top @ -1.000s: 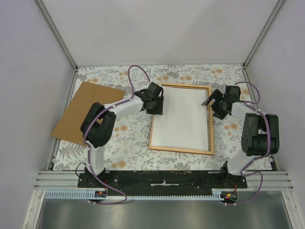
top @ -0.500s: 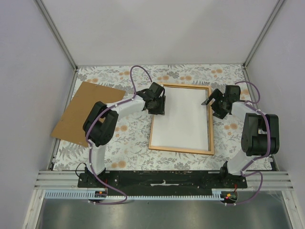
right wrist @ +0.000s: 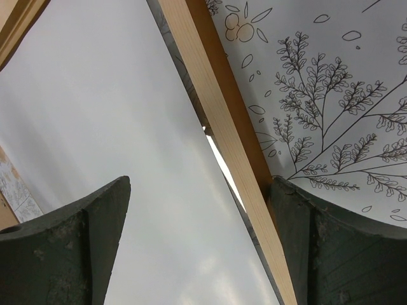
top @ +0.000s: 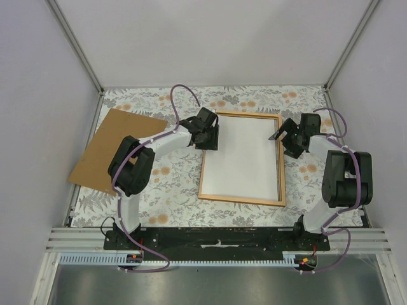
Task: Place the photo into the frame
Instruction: Adjust the photo on the glass panel.
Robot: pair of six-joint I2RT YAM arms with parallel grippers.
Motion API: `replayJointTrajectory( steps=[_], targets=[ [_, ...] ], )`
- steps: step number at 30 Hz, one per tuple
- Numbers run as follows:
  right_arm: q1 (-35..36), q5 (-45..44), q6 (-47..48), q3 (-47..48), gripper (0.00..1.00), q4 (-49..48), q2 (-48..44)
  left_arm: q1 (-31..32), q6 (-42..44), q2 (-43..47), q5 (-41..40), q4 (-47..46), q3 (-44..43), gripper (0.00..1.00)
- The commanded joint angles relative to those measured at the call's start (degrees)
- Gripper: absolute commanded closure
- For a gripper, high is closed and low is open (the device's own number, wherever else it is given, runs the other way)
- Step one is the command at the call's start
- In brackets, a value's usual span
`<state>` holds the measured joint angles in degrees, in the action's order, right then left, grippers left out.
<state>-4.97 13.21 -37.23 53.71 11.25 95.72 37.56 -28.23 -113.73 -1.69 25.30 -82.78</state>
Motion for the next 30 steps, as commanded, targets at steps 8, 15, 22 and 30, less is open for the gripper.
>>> replayJointTrajectory(
  steps=[8,15,22,30],
  targets=[
    [0.40,-0.29,0.85,2.01,0.02,-0.79,0.43,-1.35,1.25,2.38,-0.33,-0.86,0.78,0.45],
    [0.40,-0.21,0.67,1.92,0.02,-0.79,0.34,-1.44,1.07,1.41,1.08,-1.74,1.48,0.45],
    [0.40,-0.20,0.58,1.92,0.02,-0.87,0.43,-1.35,0.72,0.44,2.82,-2.71,1.75,0.45],
    [0.40,-0.12,0.58,2.01,0.02,-0.96,0.43,-1.35,0.11,-0.17,4.24,-3.15,1.66,0.45]
  ],
)
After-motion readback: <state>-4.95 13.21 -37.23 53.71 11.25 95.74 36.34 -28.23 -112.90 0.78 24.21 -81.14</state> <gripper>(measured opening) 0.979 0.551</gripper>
